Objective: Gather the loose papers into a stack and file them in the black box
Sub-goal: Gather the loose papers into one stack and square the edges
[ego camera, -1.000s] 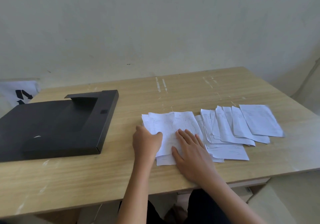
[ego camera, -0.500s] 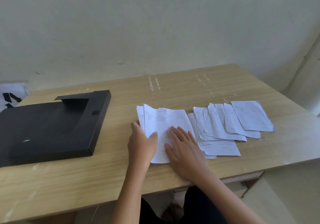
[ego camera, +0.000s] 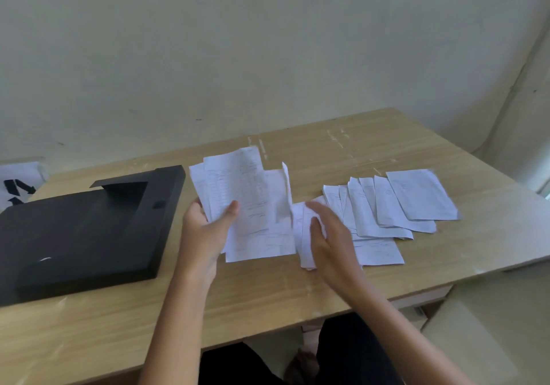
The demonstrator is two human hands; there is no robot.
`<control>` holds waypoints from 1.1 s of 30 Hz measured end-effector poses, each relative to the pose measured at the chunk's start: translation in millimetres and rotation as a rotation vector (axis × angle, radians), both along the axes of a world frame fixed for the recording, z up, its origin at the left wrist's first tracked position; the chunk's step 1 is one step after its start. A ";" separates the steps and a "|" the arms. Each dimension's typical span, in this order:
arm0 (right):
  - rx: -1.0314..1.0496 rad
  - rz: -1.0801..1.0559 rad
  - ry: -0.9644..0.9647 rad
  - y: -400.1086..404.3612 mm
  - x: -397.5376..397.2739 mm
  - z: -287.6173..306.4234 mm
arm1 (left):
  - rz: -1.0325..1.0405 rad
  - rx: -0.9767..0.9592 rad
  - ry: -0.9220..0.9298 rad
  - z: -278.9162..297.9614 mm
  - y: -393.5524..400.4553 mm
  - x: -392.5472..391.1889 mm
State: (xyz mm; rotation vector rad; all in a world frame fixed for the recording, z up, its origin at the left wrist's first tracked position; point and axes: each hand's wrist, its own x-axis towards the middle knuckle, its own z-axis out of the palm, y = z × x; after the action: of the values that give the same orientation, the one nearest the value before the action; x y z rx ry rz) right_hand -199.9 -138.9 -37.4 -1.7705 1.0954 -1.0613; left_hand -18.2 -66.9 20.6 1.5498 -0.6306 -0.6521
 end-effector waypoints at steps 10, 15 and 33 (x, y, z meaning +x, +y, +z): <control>-0.011 -0.122 0.154 -50.8 -62.1 32.9 | -0.077 0.041 -0.008 -21.7 -50.7 -40.1; 0.020 -0.091 0.303 -52.2 -68.3 18.5 | -0.051 0.102 -0.052 -45.7 -85.3 -66.3; -0.246 -0.012 0.652 -46.0 -72.6 -32.0 | 0.080 0.571 -0.909 -84.4 -39.9 -38.2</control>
State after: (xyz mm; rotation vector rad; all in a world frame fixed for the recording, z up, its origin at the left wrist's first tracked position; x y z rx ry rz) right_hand -272.4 -184.9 -69.4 -2.4027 1.3953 -0.6471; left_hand -56.4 -106.8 -63.8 2.4100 -1.1001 -0.0071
